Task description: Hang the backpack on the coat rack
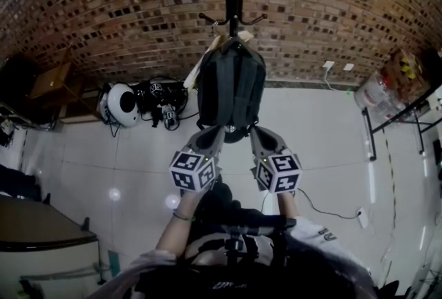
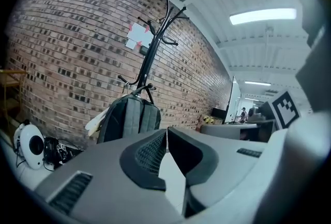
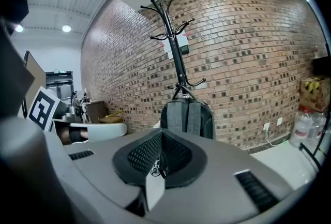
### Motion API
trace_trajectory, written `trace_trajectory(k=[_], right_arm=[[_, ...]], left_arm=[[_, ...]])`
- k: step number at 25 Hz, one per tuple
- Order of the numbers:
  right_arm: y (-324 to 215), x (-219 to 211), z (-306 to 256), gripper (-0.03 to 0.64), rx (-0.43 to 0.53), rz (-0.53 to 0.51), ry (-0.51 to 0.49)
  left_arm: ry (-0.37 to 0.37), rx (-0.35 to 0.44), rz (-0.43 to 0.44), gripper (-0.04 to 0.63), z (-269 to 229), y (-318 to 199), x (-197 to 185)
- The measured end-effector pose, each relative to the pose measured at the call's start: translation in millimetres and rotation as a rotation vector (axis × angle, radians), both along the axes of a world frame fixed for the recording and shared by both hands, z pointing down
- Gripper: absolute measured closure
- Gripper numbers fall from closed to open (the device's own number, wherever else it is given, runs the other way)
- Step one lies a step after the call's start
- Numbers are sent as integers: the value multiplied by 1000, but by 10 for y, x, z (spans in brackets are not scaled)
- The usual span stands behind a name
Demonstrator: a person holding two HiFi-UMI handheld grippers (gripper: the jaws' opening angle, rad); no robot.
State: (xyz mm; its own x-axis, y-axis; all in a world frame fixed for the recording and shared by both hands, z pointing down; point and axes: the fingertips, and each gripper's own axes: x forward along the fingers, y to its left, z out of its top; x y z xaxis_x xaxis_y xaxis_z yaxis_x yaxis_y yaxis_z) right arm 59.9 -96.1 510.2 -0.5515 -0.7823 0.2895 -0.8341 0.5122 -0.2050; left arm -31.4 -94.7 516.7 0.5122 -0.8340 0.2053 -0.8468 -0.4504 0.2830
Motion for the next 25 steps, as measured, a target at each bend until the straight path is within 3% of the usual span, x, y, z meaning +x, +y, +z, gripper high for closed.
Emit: trace_trajectory(k=[8,25], right_arm=[[260,-61,-13,607,6,-20,-44],[351,-56,54,609,-3,-38,-61]], left_arm=[[-18,13,18,586,-8,264,89],[-55,9,53,586,36,339,277]])
